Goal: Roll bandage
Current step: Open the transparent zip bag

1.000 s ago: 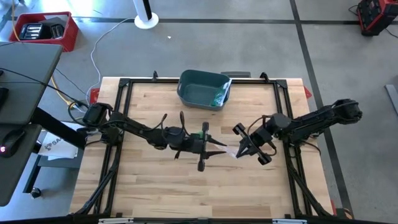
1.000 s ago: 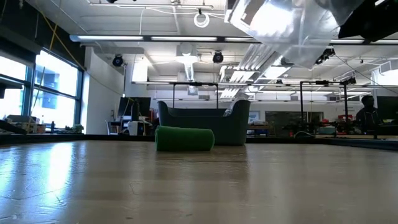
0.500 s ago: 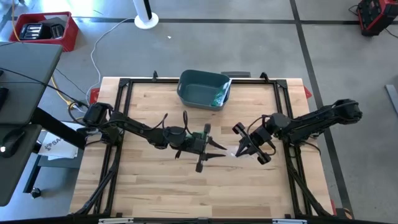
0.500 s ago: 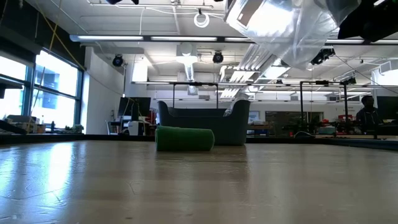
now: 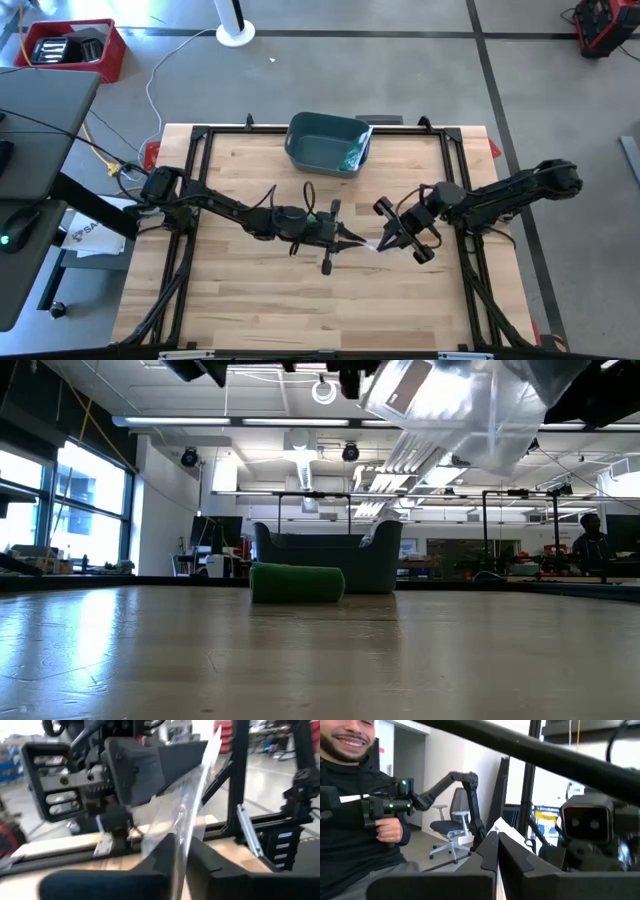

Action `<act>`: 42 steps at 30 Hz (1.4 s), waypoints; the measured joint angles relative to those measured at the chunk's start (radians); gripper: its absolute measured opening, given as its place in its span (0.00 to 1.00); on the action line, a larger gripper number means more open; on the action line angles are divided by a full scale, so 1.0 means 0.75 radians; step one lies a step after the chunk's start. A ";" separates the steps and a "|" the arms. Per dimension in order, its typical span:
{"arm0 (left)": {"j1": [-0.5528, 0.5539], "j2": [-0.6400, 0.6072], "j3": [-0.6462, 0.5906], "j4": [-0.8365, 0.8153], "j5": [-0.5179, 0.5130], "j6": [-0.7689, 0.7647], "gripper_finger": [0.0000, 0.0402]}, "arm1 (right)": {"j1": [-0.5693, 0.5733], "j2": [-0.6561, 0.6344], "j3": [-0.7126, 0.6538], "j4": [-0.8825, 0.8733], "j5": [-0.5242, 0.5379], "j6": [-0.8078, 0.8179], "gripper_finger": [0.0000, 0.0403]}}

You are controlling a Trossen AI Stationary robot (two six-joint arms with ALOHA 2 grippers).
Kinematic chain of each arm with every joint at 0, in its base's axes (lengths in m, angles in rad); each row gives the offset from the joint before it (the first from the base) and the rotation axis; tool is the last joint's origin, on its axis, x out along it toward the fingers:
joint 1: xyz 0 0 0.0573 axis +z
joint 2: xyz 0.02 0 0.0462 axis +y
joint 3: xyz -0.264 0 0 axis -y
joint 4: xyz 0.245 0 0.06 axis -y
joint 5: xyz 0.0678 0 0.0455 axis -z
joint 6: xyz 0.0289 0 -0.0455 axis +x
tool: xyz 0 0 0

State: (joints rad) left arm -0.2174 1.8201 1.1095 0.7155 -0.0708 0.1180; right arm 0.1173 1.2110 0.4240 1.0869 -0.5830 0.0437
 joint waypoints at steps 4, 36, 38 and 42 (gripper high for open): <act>-0.032 -0.046 0.000 -0.119 -0.128 -0.046 0.02 | -0.004 -0.022 0.000 -0.089 0.014 0.002 0.00; -0.025 -0.164 0.000 -0.896 -0.326 -0.411 0.00 | 0.120 0.113 0.731 -1.879 0.804 -0.169 0.00; -0.025 -0.164 0.000 -0.894 -0.327 -0.410 0.00 | 0.126 0.132 0.727 -1.891 0.837 -0.175 0.00; -0.025 -0.164 0.000 -0.892 -0.327 -0.410 0.00 | 0.126 0.142 0.726 -1.873 0.869 -0.164 0.03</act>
State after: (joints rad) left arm -0.2359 1.6974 1.1095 0.0467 -0.3157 -0.1895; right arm 0.2115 1.3178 0.9688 -0.3175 0.0688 -0.0792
